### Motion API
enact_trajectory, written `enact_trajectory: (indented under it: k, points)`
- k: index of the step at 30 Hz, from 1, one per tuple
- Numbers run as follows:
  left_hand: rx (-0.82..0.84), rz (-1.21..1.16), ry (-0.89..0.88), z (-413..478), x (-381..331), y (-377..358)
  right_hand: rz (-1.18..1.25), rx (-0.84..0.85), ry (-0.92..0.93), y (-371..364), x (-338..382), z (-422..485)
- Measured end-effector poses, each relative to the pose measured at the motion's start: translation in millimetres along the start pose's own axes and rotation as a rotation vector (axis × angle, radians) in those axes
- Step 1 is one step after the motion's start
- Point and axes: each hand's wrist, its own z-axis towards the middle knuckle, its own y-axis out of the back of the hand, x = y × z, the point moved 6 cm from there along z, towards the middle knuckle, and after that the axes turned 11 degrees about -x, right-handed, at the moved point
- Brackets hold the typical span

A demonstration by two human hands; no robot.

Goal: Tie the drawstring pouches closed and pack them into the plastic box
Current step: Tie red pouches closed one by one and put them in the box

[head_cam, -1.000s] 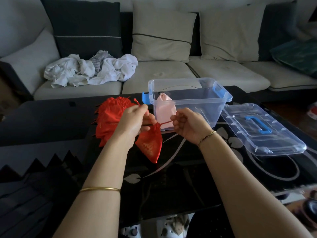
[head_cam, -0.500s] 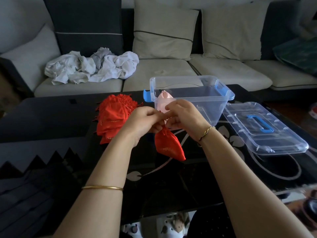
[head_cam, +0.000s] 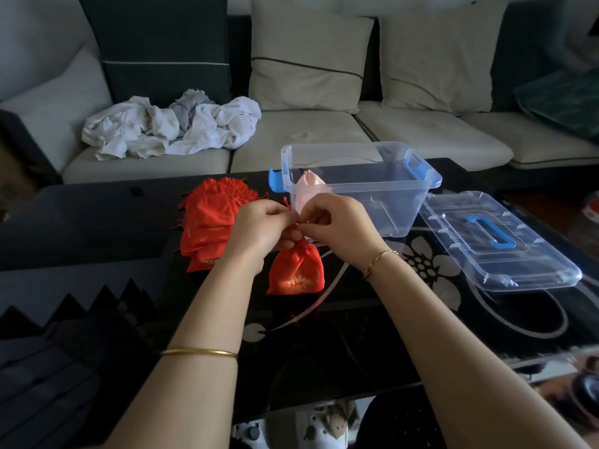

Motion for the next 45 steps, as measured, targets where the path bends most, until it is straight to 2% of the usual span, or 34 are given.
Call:
enact_trajectory:
  k: [4, 6, 9, 12, 17, 25, 31, 34, 37, 39, 41, 43, 45]
  points:
    - [-0.024, -0.033, 0.041, 1.7, 2.6, 1.8, -0.111, -0.023, 0.183, -1.0, 16.2, -1.0]
    - [-0.054, -0.044, 0.036, 3.7, 2.2, 3.9, -0.158, -0.026, 0.219, -3.1, 17.4, -1.0]
    - [-0.138, -0.045, -0.034, 4.5, -4.8, 8.7, -0.056, -0.018, 0.021, -4.8, 2.0, 0.3]
    - [-0.234, 0.113, -0.224, 3.8, -17.4, 17.7, 0.074, -0.022, -0.229, -6.6, -17.8, 1.5]
    - [-0.109, 0.412, -0.535, -8.0, -32.0, 2.4, 0.374, -0.041, -0.520, -6.7, -31.4, -2.9]
    - [-0.151, 0.527, -0.637, -2.6, -26.6, -3.1, 0.597, 0.078, -0.614, -12.2, -31.9, -7.0]
    - [-0.086, 0.636, -0.640, -2.3, -23.2, -9.1, 0.486, 0.115, -0.528, -9.4, -31.6, -6.4]
    - [-0.091, 0.635, -0.564, 0.8, -22.1, -6.2, 0.232, -0.018, -0.395, 8.1, -41.5, 1.1]
    - [0.014, 0.524, -0.373, 2.0, -14.0, -11.4, 0.057, -0.090, -0.292, 12.6, -46.7, 3.1]
    - [0.039, 0.352, -0.199, 3.4, -5.2, -12.5, 0.007, -0.100, -0.252, 7.8, -47.0, 1.5]
    - [0.006, 0.181, -0.045, 7.8, 2.5, -7.7, 0.103, -0.051, -0.290, 0.6, -48.1, -2.4]
    - [-0.033, 0.082, 0.047, 14.0, 6.4, -1.4, 0.285, 0.101, -0.423, -10.3, -54.7, -10.7]
    - [-0.057, 0.005, 0.109, 16.8, 6.9, 2.3, 0.298, 0.258, -0.493, -21.3, -60.0, -21.7]
